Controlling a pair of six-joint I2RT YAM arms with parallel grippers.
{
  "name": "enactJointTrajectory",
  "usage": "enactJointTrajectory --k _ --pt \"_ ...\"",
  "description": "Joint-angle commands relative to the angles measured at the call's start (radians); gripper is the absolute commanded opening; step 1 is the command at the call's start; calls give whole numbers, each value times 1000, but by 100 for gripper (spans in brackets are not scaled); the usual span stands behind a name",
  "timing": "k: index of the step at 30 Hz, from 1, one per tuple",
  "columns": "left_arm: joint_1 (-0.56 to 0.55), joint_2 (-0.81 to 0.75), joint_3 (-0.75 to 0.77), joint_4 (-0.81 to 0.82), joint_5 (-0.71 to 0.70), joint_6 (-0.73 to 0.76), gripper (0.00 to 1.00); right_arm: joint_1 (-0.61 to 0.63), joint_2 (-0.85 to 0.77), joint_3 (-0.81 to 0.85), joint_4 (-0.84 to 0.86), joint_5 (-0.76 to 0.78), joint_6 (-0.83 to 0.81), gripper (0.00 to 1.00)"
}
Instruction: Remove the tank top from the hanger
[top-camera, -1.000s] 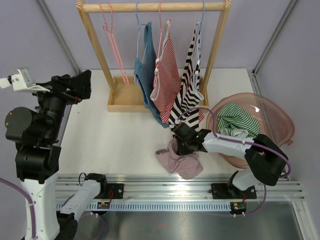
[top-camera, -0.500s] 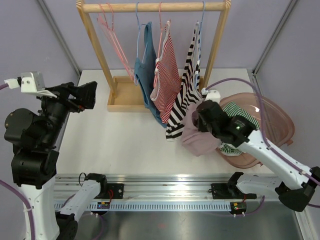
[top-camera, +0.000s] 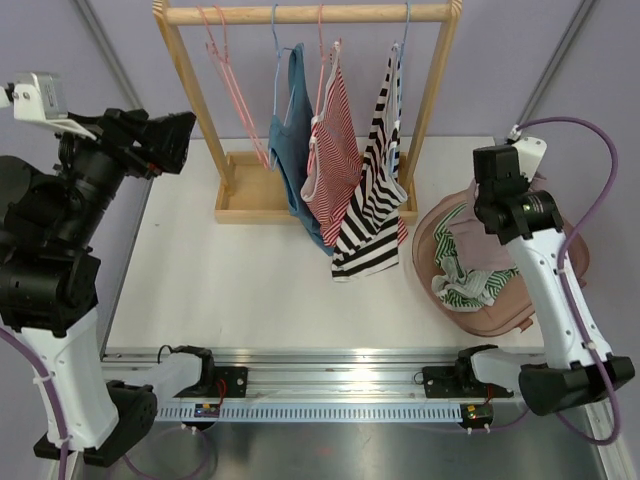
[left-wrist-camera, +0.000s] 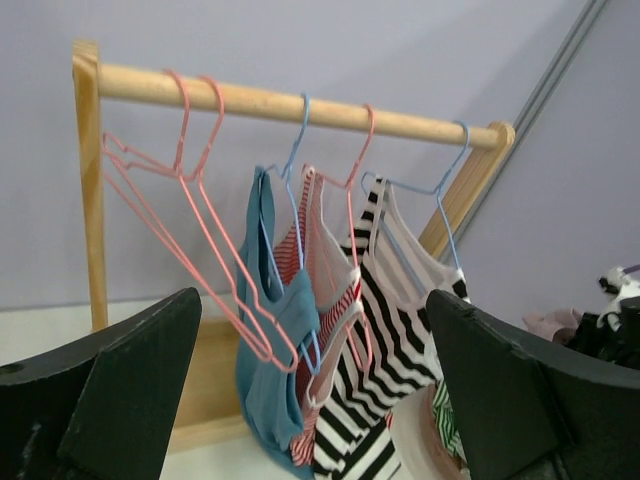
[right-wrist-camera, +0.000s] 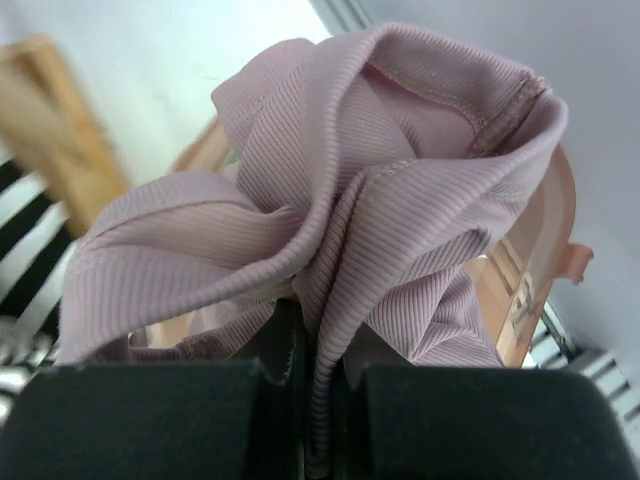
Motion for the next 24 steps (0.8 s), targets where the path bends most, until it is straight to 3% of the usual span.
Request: enactJointTrajectory --k 1,3,4,5,6,8,13,16,20,24 --pt "-2 117 129 -48 37 -7 99 -209 80 -63 117 -76 17 0" --pt "-38 180 157 -47 19 -4 99 -275 109 -137 194 -154 40 1" --pt "-72 203 177 -55 -17 22 99 -295 137 -158 205 -164 56 50" --pt "-139 227 221 -77 -63 39 99 -324 151 -170 206 -164 68 74" --pt "-153 284 244 -90 -90 47 99 -325 162 -187 209 -165 73 85" --pt "-182 330 260 -104 -123 48 99 -323 154 -200 212 -197 77 98" --pt "-302 416 237 -64 -298 115 99 -325 26 -201 245 -176 53 100" --pt "-345 490 263 -50 -377 155 99 -325 -72 -210 274 -292 25 99" --pt "-350 617 352 -62 -393 201 99 -325 -215 -301 384 -660 20 99" --pt "-350 712 444 -90 -432 237 93 -325 -295 -342 444 -887 65 99"
